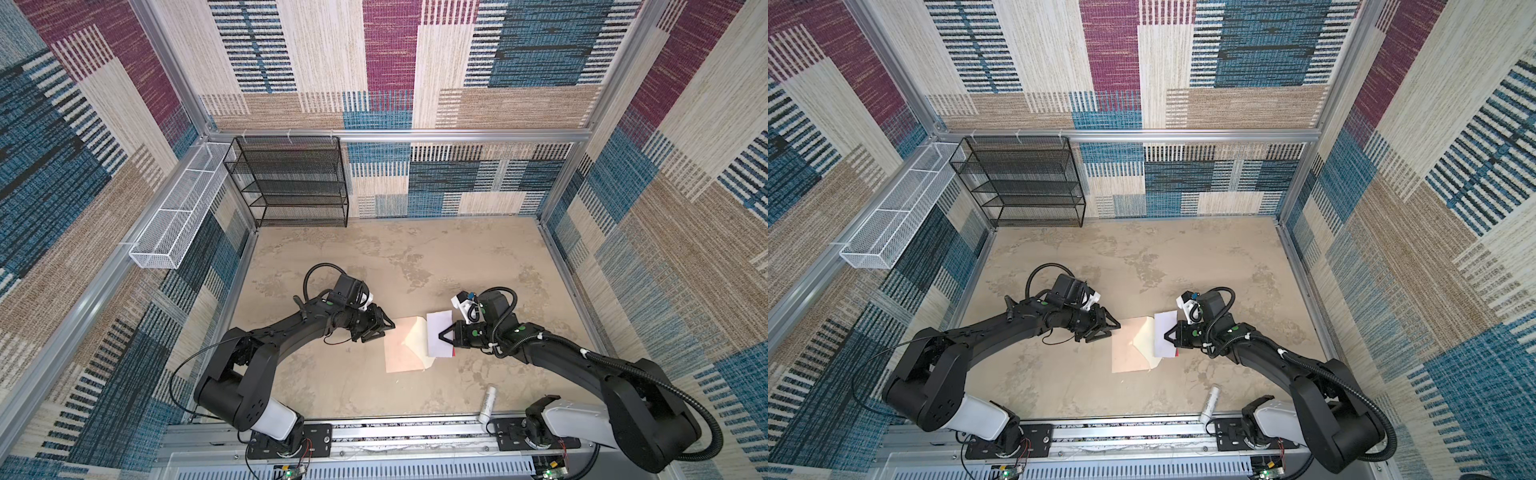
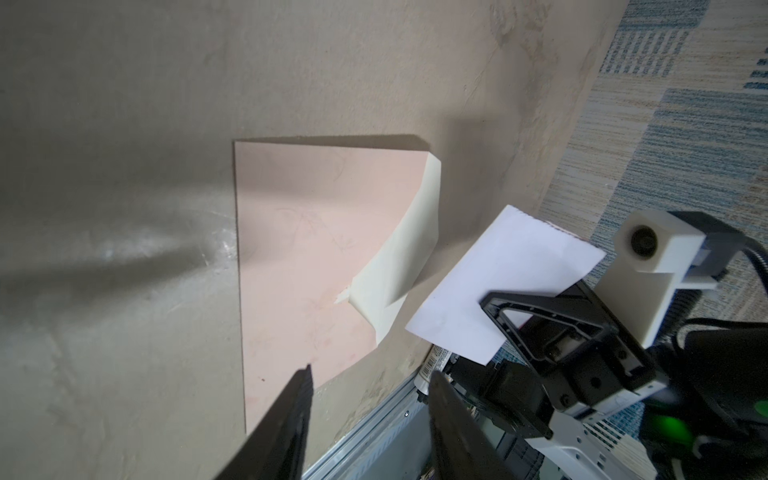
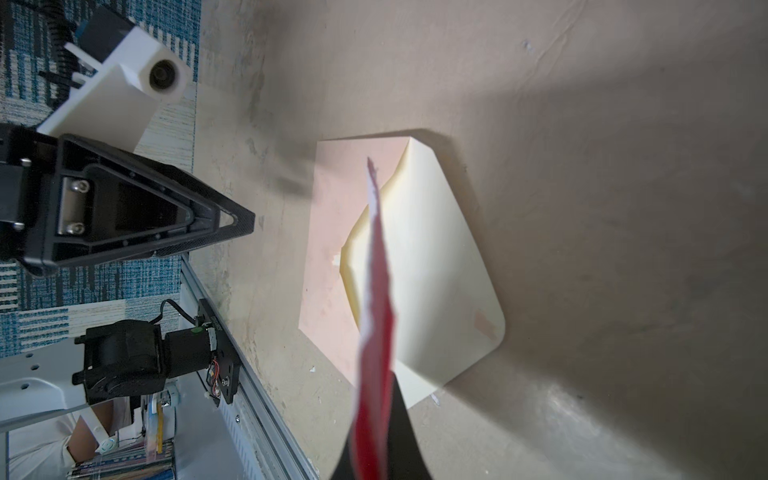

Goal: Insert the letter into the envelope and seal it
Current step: 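Carry the card with both grippers down toward the open envelope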

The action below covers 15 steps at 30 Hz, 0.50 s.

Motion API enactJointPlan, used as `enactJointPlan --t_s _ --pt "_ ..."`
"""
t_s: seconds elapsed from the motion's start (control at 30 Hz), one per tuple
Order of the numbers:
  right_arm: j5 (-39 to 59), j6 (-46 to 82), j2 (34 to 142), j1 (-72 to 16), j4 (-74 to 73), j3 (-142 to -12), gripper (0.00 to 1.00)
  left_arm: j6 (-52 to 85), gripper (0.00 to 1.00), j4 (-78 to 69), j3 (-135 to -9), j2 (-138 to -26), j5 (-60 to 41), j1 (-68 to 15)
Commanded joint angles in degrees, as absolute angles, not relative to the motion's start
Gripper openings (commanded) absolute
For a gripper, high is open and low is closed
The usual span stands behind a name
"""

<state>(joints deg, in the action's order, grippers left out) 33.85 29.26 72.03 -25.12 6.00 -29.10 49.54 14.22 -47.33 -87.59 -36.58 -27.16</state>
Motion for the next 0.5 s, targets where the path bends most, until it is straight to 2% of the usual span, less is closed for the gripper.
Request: enactJointPlan --t_s 0.0,0.47 --pt "33.0 27.8 73.6 -25.2 3.1 -29.9 0.0 50.8 0.48 10.4 -47.2 -88.7 -38.0 -27.2" --pt "35.0 26.8 78.5 -25.3 4.5 -30.1 0.0 50.5 0.47 10.2 -47.2 -92.7 -38.0 -27.2"
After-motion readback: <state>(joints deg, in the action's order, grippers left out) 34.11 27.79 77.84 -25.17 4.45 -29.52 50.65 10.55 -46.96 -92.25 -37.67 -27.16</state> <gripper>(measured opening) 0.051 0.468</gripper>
